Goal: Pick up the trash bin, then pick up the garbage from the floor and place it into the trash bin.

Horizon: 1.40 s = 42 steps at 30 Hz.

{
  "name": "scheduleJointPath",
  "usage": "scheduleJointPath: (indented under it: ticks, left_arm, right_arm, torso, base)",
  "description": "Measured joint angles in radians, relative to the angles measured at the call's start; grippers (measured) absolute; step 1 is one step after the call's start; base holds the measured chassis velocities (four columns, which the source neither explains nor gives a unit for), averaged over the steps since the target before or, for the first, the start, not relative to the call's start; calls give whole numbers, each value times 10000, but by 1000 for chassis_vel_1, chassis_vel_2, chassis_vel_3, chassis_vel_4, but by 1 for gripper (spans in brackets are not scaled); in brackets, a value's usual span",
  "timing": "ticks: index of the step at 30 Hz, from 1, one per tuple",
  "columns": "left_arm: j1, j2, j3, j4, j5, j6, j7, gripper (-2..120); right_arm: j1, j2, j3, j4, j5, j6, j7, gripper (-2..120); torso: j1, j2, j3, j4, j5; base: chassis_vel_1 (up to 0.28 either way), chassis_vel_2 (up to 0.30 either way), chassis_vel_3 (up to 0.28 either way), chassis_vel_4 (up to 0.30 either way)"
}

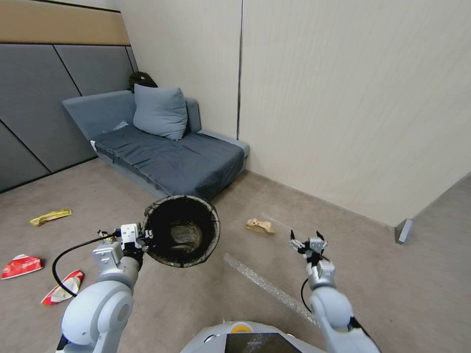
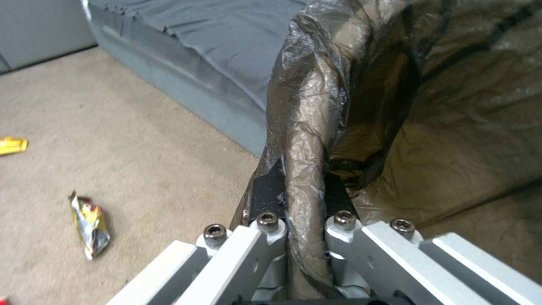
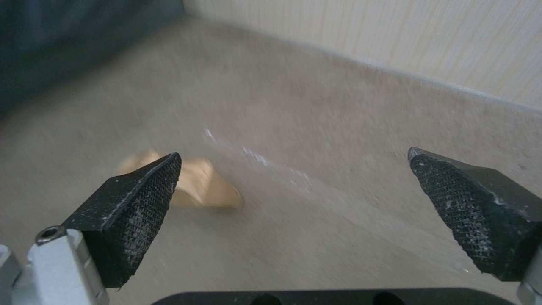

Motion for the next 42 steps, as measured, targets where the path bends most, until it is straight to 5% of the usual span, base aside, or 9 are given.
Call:
scheduleJointPath:
  ticks: [5, 13, 26, 42]
  left_arm:
    - [-28, 142, 56, 156, -2, 0, 41, 0]
    - [-50, 41, 21, 206, 0, 0, 55, 0]
    - [-155, -81, -88, 556, 125, 0, 106, 0]
    - [-186, -139, -104, 761, 189, 0, 135, 0]
  right_arm:
    - [1511, -1424, -392, -1201, 614, -1431, -447, 100]
    - [3582, -2124, -2404, -3230, 725, -1466, -1135, 100]
    - [6562, -2044, -6003, -4969, -317, -1207, -2329, 100]
    - [8125, -737, -8063, -6634, -54, -1158, -2456, 100]
  torso:
    - [0, 0, 0, -1, 4]
    - [1, 0, 0, 0, 2]
    - [0, -1, 0, 2, -2]
    - [-1, -1, 0, -1, -3]
  base:
    - [0, 0, 0, 0]
    - [0, 0, 0, 0]
    - [0, 0, 0, 0]
    - [0, 0, 0, 0]
